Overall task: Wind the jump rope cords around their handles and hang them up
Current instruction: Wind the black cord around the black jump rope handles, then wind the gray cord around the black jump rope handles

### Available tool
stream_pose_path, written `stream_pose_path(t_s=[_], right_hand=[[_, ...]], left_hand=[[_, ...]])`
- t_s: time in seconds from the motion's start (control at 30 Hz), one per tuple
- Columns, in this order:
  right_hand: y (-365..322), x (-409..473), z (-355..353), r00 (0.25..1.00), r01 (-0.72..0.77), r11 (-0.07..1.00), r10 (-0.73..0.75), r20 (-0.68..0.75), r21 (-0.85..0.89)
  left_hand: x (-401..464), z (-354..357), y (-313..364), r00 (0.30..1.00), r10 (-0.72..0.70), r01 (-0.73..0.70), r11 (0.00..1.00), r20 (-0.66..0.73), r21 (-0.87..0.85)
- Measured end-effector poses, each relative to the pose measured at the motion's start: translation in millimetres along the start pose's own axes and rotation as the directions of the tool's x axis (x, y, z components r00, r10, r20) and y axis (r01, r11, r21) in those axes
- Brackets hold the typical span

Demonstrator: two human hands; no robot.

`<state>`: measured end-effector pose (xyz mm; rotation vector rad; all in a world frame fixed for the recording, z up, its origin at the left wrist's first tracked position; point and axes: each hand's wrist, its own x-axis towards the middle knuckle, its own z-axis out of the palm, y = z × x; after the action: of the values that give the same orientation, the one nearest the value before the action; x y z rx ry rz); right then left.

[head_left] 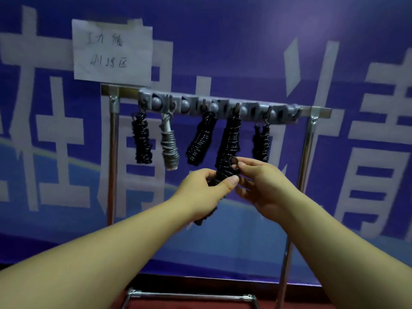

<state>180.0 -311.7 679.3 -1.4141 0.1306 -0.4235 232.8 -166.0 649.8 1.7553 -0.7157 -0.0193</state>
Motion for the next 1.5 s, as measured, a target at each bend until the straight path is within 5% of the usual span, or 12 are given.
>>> stream_pose_path(t_s=[0.33,0.6,0.93,1.27,1.5], right_hand=[[-72,4,-61,0.986,-0.128,0.991,0.122,-0.11,-0.047],[-105,28,-97,0.97,0.068,0.988,-0.099,-0.221,-0.142],[-134,62,-119,0.909,0.168,0.941,-0.263,-0.323,-0.294],[-136,87,-131,0.928,0.111,0.94,-0.215,-0.304,-0.323],[-118,91,-138,0.943,0.075,0.981,-0.129,-0.306,-0.18]], left_hand=[[51,52,56,0.992,0.124,-0.124,0.992,0.007,0.031],[80,96,84,0.998,0.012,0.001,0.975,0.057,-0.22],[115,135,112,0.997,-0.066,0.071,0.979,0.034,-0.189],[132,138,112,0.996,-0.084,0.085,0.985,0.014,-0.149],[109,141,96,0.997,0.06,-0.066,0.984,-0.042,-0.167]])
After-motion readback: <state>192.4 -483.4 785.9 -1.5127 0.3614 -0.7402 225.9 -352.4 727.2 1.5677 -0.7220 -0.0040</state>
